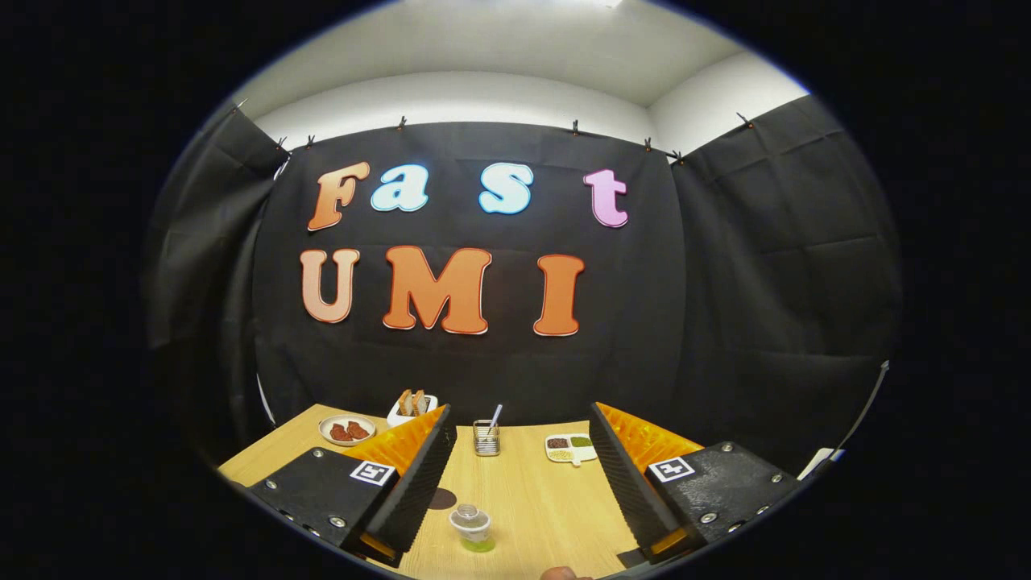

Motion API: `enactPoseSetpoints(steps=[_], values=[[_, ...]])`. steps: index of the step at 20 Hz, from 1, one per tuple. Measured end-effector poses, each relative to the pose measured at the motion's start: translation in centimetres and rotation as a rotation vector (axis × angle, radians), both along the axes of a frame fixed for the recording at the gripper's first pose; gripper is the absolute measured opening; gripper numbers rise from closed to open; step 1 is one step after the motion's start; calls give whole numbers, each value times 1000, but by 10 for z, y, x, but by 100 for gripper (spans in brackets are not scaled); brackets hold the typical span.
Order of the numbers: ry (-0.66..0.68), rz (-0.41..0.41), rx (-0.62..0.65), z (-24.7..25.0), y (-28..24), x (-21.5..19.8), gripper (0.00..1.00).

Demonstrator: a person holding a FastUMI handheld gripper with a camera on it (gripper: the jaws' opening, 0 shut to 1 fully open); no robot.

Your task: Take the bottle from table, then pour the juice into the cup, finally place the bottle on the coaster

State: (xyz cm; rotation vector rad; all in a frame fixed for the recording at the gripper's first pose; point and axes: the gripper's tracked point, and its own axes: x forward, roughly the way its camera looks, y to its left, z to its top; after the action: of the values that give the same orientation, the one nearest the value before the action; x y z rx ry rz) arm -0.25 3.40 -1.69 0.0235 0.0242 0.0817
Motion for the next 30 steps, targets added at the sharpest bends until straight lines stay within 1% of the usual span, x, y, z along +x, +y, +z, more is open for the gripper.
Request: enactPoseSetpoints(steps=[5, 12, 16, 25, 30], values=[[33, 45, 24, -22, 20, 8, 98], [107, 90, 18, -75, 41, 25, 99], [184, 116, 13, -120, 54, 37, 99], [335, 144, -15, -219, 72, 57, 99], [383, 128, -41, -261, 71, 69, 99]])
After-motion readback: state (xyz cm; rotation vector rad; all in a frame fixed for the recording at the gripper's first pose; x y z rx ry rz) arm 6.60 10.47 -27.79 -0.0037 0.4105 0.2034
